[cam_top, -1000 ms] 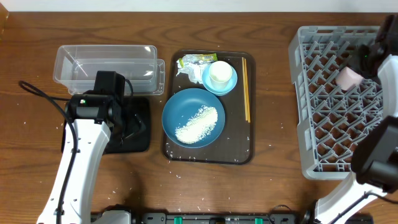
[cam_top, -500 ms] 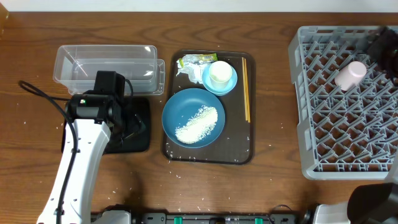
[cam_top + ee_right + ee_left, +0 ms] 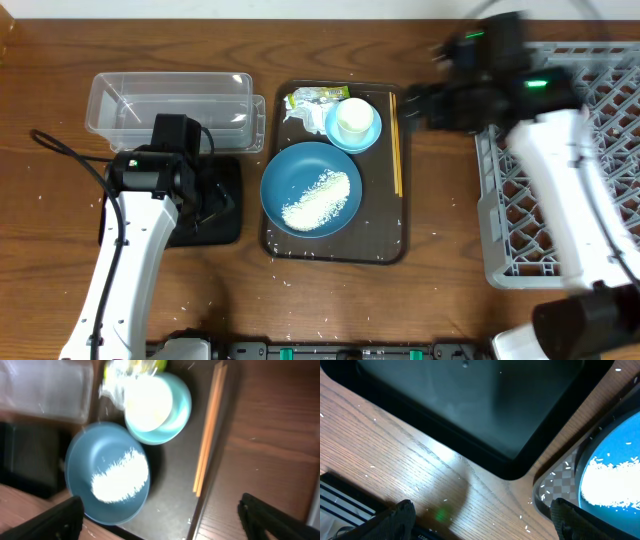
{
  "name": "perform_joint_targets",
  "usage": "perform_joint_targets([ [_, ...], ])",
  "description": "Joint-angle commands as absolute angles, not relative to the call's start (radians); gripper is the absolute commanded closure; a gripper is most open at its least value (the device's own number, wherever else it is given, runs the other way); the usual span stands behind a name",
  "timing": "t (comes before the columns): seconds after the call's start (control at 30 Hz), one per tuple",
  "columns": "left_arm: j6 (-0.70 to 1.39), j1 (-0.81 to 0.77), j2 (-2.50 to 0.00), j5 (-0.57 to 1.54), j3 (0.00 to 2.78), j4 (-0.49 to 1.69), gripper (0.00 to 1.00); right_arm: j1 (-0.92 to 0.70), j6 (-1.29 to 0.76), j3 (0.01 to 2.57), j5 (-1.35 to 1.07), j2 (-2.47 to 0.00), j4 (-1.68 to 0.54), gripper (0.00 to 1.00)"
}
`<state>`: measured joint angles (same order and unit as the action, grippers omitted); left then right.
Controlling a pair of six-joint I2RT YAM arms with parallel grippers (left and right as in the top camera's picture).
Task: Sort waste into correct bins and load items into the dishwasher rack
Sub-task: 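Release the pink cup in the rack and lift the right gripper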
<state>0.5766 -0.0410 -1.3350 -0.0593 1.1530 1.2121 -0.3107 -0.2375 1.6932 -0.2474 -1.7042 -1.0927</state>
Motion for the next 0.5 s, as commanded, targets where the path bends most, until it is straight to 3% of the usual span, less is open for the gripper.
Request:
perform_joint_targets([
  [0.0,0.582,-0.037,-1.334,-0.068,1.167,1.218,0.10,-0.425,-0.295,1.694,-0.044,-1.758,-1.100,0.01],
  [0.23,0.582,-0.037,-1.334,-0.068,1.167,1.218,0.11,-0.544,-0.353,1.694,0.008,-1.819,-1.099,0.01],
  [0.47,0.582,-0.037,-1.334,-0.068,1.167,1.218,0.11,-0.445,-0.355,1.731,0.102,-1.742,-1.183,0.01],
])
